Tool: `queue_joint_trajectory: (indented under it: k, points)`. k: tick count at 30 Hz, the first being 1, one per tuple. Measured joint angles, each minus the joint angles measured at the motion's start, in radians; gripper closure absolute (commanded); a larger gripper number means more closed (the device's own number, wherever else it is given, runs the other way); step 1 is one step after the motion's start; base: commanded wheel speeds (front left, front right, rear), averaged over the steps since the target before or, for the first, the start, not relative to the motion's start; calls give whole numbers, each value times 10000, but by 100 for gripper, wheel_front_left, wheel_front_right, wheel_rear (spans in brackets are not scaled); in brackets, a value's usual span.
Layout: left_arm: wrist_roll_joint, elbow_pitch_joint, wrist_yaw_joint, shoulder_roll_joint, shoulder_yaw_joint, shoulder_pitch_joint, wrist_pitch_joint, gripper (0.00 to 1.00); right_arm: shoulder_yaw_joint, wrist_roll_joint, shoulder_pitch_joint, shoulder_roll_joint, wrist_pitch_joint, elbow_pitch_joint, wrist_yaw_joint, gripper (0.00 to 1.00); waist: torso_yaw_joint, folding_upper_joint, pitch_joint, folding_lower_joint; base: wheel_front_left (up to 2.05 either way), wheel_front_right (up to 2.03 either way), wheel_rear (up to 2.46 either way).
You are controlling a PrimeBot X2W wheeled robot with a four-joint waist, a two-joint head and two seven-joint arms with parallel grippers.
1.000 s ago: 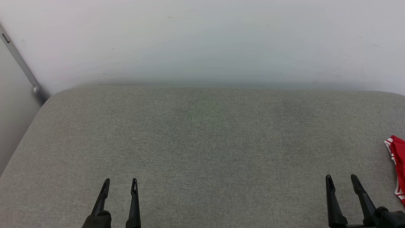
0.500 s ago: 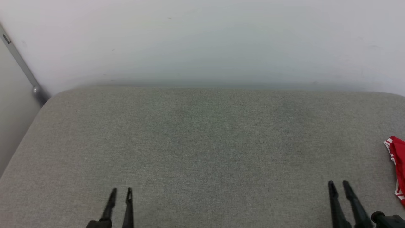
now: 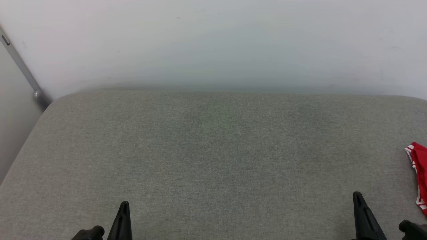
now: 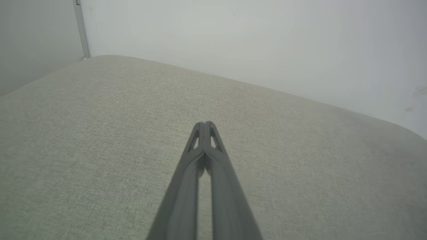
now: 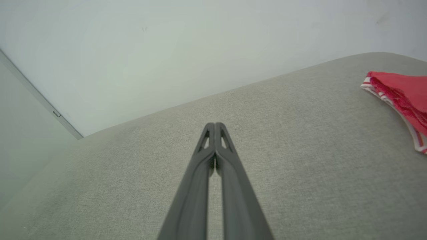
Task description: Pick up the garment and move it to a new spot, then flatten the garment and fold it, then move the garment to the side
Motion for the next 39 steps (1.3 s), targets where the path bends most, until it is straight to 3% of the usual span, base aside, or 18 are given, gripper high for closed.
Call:
queue_joint_trajectory:
  k: [20, 39]
  points:
    - [-3601, 420, -343, 79, 217, -731, 713, 100, -8, 3352, -757, -90, 715, 433, 0, 100, -97, 0, 85, 0, 0, 0, 0]
    - [-6326, 690, -627, 127, 466, -1287, 1308, 100, -75, 5906, -1351, -146, 1319, 759, -2, 100, -190, 0, 167, 0, 0, 0, 0]
